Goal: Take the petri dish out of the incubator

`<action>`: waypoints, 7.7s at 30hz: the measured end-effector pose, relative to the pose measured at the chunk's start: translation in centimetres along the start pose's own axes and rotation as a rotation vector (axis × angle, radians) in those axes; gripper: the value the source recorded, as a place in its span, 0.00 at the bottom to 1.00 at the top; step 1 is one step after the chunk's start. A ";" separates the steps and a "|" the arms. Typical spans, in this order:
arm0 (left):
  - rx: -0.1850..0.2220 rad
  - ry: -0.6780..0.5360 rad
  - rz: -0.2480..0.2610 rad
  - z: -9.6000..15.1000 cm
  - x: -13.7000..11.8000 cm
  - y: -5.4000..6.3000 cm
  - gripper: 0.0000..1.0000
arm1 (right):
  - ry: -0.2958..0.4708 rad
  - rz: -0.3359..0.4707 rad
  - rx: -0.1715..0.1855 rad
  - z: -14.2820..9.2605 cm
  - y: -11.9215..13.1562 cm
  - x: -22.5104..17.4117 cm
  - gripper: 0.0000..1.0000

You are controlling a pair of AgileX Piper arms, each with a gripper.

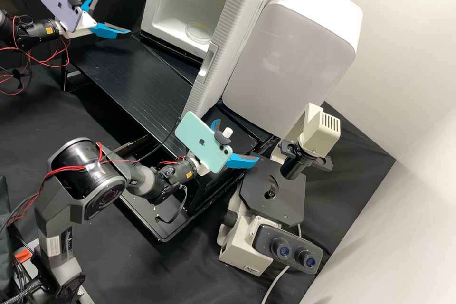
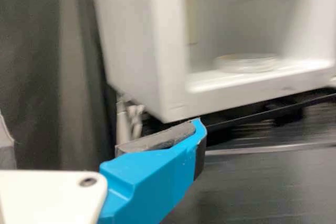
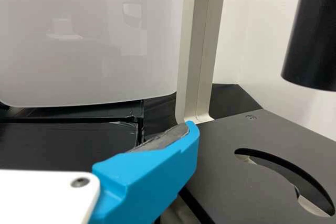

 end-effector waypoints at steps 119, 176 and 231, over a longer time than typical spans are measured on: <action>-0.071 -0.116 -0.202 8.8 21.7 2.6 1.00 | 0.000 0.000 0.000 0.0 0.0 0.0 1.00; -0.056 -0.155 -0.220 10.6 22.9 1.3 0.00 | 0.000 0.000 0.000 0.0 0.0 0.0 1.00; -0.051 -0.135 -0.234 10.6 23.4 1.5 0.00 | 0.000 0.000 0.000 0.0 0.0 0.0 1.00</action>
